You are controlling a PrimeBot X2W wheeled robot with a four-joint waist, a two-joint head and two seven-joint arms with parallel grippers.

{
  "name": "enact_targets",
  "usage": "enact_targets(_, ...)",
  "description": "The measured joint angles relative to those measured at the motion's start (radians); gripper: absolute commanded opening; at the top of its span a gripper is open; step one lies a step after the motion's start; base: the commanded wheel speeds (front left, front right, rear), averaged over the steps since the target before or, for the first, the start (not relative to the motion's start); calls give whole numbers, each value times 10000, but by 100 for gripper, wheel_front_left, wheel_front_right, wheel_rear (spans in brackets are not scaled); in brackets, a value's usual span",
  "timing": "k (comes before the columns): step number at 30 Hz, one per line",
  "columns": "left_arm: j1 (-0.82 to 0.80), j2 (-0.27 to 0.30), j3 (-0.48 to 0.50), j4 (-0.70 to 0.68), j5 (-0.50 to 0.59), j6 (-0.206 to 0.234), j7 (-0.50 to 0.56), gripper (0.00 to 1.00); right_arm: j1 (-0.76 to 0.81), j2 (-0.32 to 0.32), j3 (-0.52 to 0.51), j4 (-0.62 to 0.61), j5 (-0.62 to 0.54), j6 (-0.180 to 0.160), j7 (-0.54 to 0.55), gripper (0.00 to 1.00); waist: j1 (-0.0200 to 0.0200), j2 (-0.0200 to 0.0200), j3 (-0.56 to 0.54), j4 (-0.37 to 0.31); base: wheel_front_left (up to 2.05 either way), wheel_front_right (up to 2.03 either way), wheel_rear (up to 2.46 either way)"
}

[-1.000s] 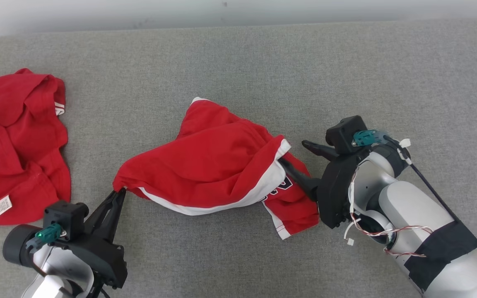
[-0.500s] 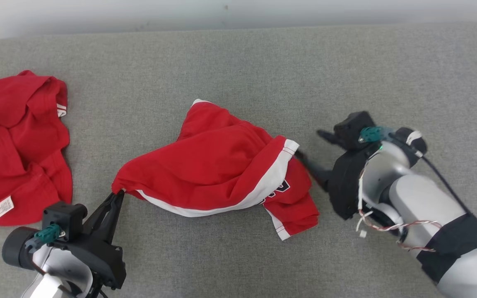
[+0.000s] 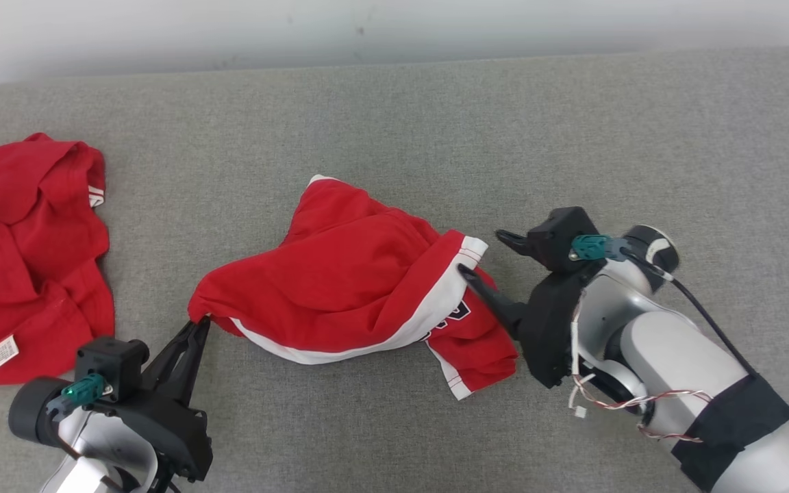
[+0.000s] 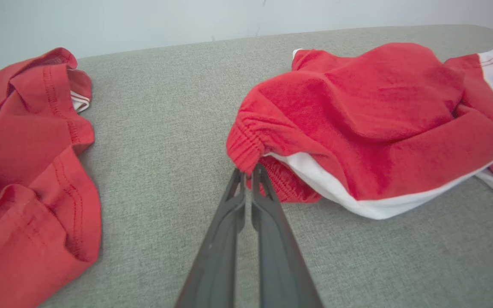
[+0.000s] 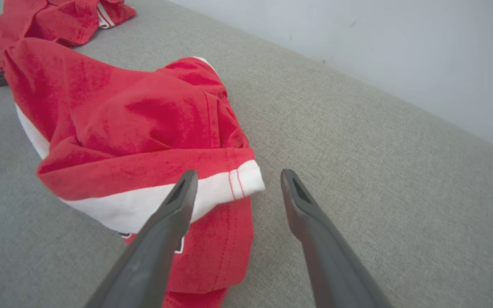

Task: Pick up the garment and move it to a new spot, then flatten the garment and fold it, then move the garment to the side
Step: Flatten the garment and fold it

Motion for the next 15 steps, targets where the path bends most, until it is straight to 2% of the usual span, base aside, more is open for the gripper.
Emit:
enact_targets(4,0,-33,-61,-61,0,-2,2,0,67,-213,-167,221,-12,-144,29,100,0,1,72,99,0,0,0)
enact_targets(15,-44,-63,-73,-107,-4,-12,35,0,-11,12,-316,608,249,-157,46,100,0,1,336,409,0,0,0)
